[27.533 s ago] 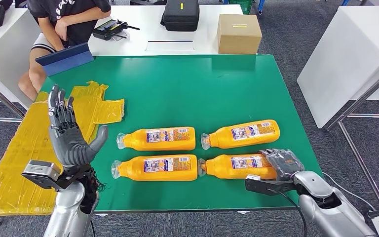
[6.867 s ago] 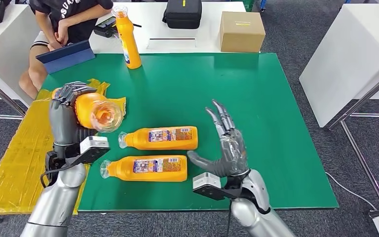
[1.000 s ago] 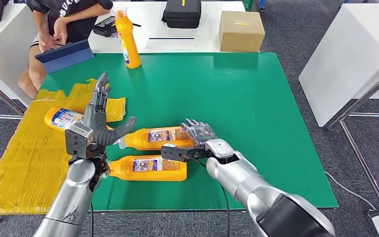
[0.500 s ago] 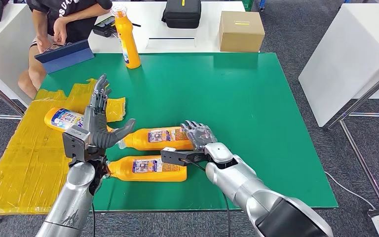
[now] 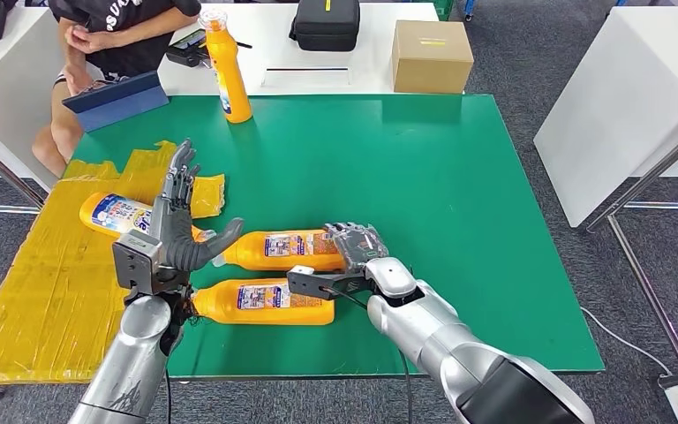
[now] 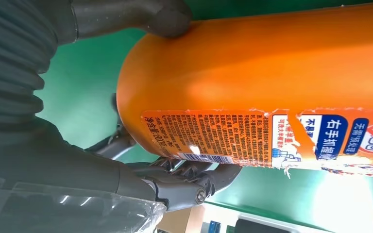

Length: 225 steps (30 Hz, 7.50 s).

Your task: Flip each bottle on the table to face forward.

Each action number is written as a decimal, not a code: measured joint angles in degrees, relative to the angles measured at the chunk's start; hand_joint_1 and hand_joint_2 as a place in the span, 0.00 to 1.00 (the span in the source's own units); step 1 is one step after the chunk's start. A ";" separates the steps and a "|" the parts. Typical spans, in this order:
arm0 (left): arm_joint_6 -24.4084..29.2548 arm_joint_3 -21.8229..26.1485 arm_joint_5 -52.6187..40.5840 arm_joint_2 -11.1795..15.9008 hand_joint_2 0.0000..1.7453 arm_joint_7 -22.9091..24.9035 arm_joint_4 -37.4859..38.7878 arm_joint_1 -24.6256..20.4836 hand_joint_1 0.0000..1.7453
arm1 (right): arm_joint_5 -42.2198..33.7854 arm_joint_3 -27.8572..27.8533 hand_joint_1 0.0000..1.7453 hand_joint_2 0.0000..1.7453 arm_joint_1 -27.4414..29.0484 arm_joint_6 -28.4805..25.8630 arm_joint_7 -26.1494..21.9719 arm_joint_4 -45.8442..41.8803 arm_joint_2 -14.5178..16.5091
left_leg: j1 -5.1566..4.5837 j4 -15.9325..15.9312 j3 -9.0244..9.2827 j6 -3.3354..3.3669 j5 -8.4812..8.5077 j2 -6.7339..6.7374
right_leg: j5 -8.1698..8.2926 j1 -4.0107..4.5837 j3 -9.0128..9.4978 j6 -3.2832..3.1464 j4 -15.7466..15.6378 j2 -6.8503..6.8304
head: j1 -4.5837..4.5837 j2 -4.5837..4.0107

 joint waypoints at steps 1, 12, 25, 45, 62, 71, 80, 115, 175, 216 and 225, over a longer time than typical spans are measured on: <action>0.01 0.00 0.00 0.00 1.00 0.01 -0.03 0.00 0.00 | 0.19 0.00 0.97 1.00 0.01 -0.01 0.08 0.00 0.00 | 0.00 0.00 0.00 0.00 0.00 0.00 | 0.00 0.00 0.00 0.00 0.00 0.00 | 0.01 0.00; 0.05 0.00 0.09 0.00 1.00 0.03 -0.23 0.36 0.00 | 1.73 0.02 0.00 1.00 0.21 -0.33 0.52 0.00 0.00 | 0.00 0.00 0.01 0.00 0.00 0.00 | 0.00 0.00 0.01 0.00 0.00 0.00 | 0.00 0.00; -0.19 0.02 0.60 0.00 1.00 0.12 -0.50 0.95 0.00 | 6.03 1.94 0.00 1.00 0.38 0.92 2.18 0.01 0.44 | 0.00 0.00 0.03 0.00 0.00 0.00 | 0.00 0.00 0.02 0.00 0.00 0.00 | 0.01 0.00; -1.10 0.02 1.76 0.00 1.00 0.36 -0.50 0.82 0.00 | 8.04 3.32 0.00 1.00 0.31 -0.72 -1.05 0.07 1.39 | 0.02 -0.01 0.08 0.00 0.00 0.05 | 0.00 0.00 0.03 0.00 0.00 0.01 | 0.01 0.00; -2.25 -0.61 2.10 -0.15 1.00 1.32 -1.48 0.73 0.00 | 3.77 2.82 0.59 1.00 1.44 -2.50 -5.03 0.68 2.25 | 0.03 -0.01 0.08 -0.01 -0.01 0.08 | 0.00 0.00 0.02 -0.01 0.00 0.02 | 0.00 0.00; -2.22 -0.93 2.75 -0.15 1.00 1.74 -3.02 1.51 0.00 | 5.26 2.69 0.94 1.00 2.41 -3.49 -2.02 0.90 2.43 | 0.02 -0.01 0.07 -0.01 -0.01 0.04 | 0.00 0.00 0.02 -0.01 0.00 0.01 | 0.00 0.00; -2.24 -0.94 2.71 -0.15 1.00 1.93 -3.56 2.06 0.00 | 8.14 2.69 0.99 1.00 2.92 -5.40 -0.06 0.90 2.46 | 0.01 -0.01 0.08 -0.01 -0.01 0.03 | 0.00 0.00 0.05 -0.01 0.00 0.01 | 0.01 0.00; 2.66 -0.31 1.14 -0.46 1.00 2.22 -4.09 3.90 0.00 | -4.64 -17.98 1.00 1.00 14.04 -26.92 -15.96 -26.63 1.88 | 0.00 -0.01 -0.05 -0.01 -0.01 0.00 | -0.01 0.00 -0.01 -0.02 0.00 0.00 | 0.01 0.00; -13.49 -1.78 39.19 -5.28 1.00 15.66 11.10 -6.48 0.00 | 3.41 -19.78 1.00 1.00 18.80 -27.80 -26.06 -28.34 7.15 | 0.03 -0.01 -0.13 -0.02 -0.01 -0.01 | -0.02 0.00 -0.09 -0.03 0.00 -0.01 | 0.00 0.00; -14.45 0.87 44.88 -5.06 1.00 15.86 7.75 -3.12 1.00 | 1.13 -13.10 1.00 1.00 16.05 -27.88 -22.72 -21.13 7.46 | 0.02 -0.01 -0.11 -0.03 -0.01 0.01 | -0.02 0.01 -0.12 -0.03 0.00 0.01 | 0.00 0.00; -14.42 0.87 45.12 -5.07 1.00 15.99 7.39 -3.04 1.00 | 1.08 -14.03 0.99 1.00 16.16 -27.88 -23.25 -21.13 7.60 | 0.02 -0.01 -0.11 -0.03 -0.01 0.01 | -0.02 0.01 -0.12 -0.03 0.00 0.01 | 0.00 0.00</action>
